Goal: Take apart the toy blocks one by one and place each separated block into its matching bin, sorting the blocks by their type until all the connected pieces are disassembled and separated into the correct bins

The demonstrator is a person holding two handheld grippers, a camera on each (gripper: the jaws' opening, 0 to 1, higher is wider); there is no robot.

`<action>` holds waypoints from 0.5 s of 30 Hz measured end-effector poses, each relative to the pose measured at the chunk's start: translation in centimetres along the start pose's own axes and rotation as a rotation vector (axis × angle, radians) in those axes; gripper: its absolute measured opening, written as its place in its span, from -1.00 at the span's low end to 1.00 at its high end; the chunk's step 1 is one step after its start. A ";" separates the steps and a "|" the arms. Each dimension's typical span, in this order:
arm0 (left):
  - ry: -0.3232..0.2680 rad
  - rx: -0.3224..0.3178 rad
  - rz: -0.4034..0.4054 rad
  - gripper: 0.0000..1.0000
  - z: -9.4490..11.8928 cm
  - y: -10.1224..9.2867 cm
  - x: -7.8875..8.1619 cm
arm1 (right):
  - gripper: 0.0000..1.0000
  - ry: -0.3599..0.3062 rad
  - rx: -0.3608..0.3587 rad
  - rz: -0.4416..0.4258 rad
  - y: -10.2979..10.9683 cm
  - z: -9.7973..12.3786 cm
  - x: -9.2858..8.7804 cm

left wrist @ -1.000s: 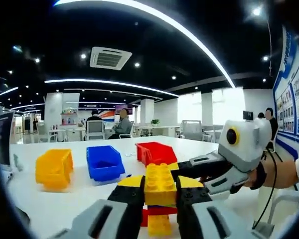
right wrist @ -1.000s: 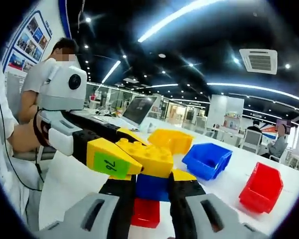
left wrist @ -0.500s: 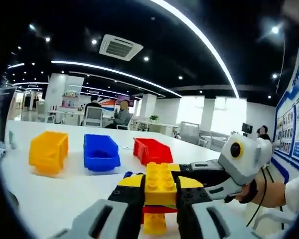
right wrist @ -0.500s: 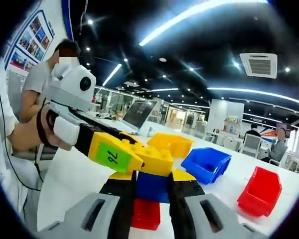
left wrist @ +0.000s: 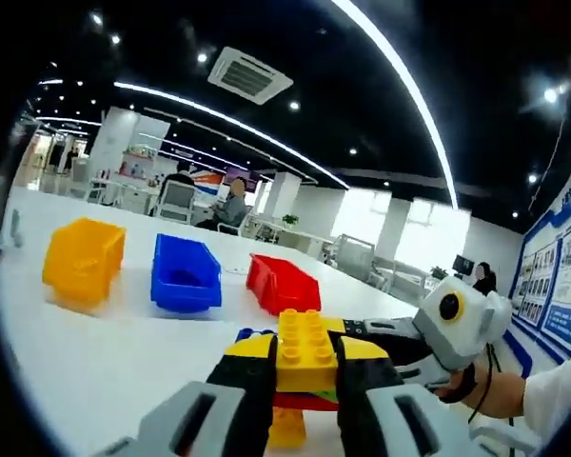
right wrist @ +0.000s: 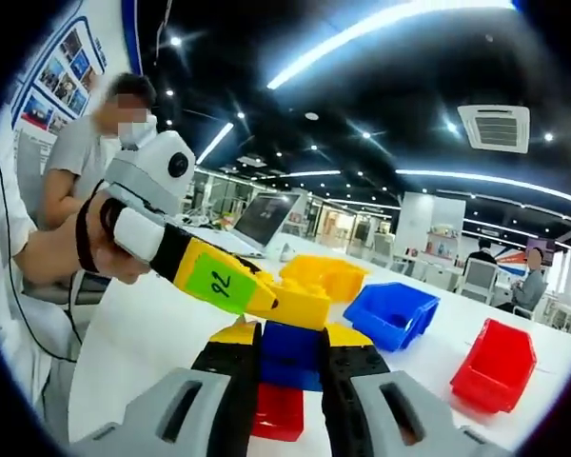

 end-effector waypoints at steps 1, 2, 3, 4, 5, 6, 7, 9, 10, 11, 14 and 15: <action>-0.001 0.010 -0.027 -0.50 0.0 -0.1 0.0 | -0.52 0.005 -0.001 -0.005 0.0 -0.1 0.0; -0.005 0.017 -0.077 -0.50 0.0 -0.4 0.0 | -0.52 0.019 0.001 -0.026 -0.1 -0.1 -0.1; -0.009 0.034 -0.148 -0.50 0.0 -0.5 0.0 | -0.52 0.021 -0.002 -0.027 0.0 -0.1 -0.1; -0.012 0.057 -0.210 -0.50 0.0 -0.7 0.0 | -0.53 0.023 -0.006 -0.028 0.0 -0.2 -0.2; -0.005 0.071 -0.295 -0.50 0.0 -1.1 0.0 | -0.53 0.025 -0.007 -0.030 -0.1 -0.2 -0.2; 0.000 0.089 -0.355 -0.50 0.0 -1.4 0.0 | -0.54 0.026 -0.010 -0.031 -0.1 -0.3 -0.3; 0.011 0.100 -0.382 -0.50 0.0 -1.6 -0.1 | -0.54 0.028 -0.008 -0.018 -0.1 -0.2 -0.2; 0.035 0.106 -0.351 -0.51 0.0 -1.7 0.0 | -0.54 0.033 -0.005 0.006 0.0 -0.1 -0.2; 0.051 0.098 -0.319 -0.51 0.2 -1.6 0.0 | -0.54 0.030 -0.004 0.036 0.0 -0.1 -0.1; 0.059 0.088 -0.258 -0.51 0.4 -1.7 0.2 | -0.55 0.026 -0.005 0.115 0.0 -0.1 0.0; 0.062 0.037 -0.210 -0.50 0.7 -2.3 1.4 | -0.54 0.038 0.005 0.141 0.5 0.1 0.2; 0.021 0.062 -0.278 -0.50 0.7 -2.2 2.4 | -0.54 0.051 0.016 0.070 0.3 0.0 -0.1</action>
Point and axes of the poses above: the point that each gripper's makers call its tool centre point, and the gripper's own axes: z roughly backward along the fingers, y roughly to its left, x roughly out of its top, the point moved 3 cm from there along z, roughly backward along the fingers, and after that the axes turned 7 degrees about -x, right-handed, at the moved point
